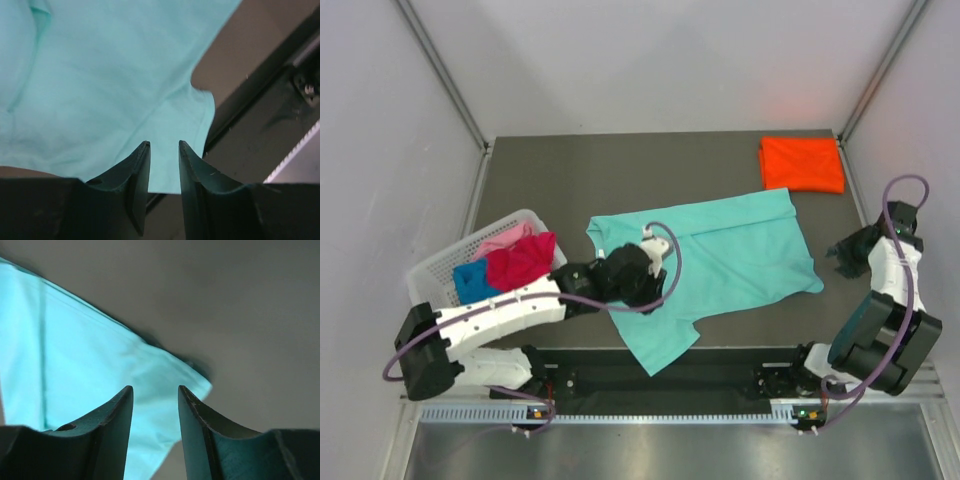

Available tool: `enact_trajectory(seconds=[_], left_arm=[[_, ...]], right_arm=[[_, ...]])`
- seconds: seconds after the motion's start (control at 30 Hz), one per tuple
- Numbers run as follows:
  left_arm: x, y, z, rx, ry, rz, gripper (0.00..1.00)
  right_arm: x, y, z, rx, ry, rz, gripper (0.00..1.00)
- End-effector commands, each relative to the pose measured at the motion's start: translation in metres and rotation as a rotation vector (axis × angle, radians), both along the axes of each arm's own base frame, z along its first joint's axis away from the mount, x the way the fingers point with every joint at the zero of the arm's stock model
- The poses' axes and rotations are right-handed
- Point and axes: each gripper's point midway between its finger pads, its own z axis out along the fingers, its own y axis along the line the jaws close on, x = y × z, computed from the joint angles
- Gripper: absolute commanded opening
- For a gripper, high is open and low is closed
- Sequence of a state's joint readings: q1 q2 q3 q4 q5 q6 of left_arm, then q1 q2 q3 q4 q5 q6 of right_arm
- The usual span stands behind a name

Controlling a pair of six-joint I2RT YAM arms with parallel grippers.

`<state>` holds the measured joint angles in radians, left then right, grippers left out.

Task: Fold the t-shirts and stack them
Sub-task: Fold the tshirt

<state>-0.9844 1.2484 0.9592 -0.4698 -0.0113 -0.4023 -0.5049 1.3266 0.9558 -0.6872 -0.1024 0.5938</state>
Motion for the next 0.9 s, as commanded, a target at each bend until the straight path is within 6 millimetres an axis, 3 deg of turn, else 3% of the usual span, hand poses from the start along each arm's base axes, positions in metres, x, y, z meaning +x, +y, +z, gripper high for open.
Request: enact_trajectory(seconds=[0.0, 0.07, 0.23, 0.4, 0.53, 0.6, 0.67, 0.73, 0.87], left_arm=[[-0.034, 0.004, -0.011, -0.013, -0.008, -0.034, 0.35], [-0.058, 0.000, -0.026, -0.001, -0.013, -0.079, 0.38], [-0.086, 0.004, -0.061, 0.073, 0.019, -0.086, 0.38], [-0.096, 0.014, -0.084, 0.111, 0.069, -0.033, 0.38], [-0.094, 0.035, -0.106, 0.178, 0.087, 0.049, 0.38], [-0.094, 0.042, -0.113, 0.209, 0.097, 0.081, 0.38], [-0.087, 0.057, -0.119, 0.275, 0.078, 0.152, 0.38], [-0.085, 0.063, -0.122, 0.301, 0.074, 0.179, 0.38], [-0.087, 0.068, -0.125, 0.303, 0.094, 0.216, 0.38]], right_arm=[[-0.030, 0.015, -0.014, 0.057, 0.041, 0.031, 0.42], [-0.041, 0.023, -0.024, 0.072, 0.059, 0.040, 0.42], [-0.052, 0.029, -0.044, 0.087, 0.090, 0.029, 0.42], [-0.050, 0.020, -0.056, 0.050, 0.095, 0.009, 0.42], [-0.049, 0.016, -0.068, 0.039, 0.102, 0.001, 0.38], [-0.050, 0.013, -0.071, 0.025, 0.116, -0.002, 0.34], [-0.052, 0.005, -0.073, -0.012, 0.134, -0.012, 0.22], [-0.051, -0.002, -0.069, -0.054, 0.124, -0.013, 0.02], [-0.049, -0.015, -0.053, -0.136, 0.112, -0.009, 0.00]])
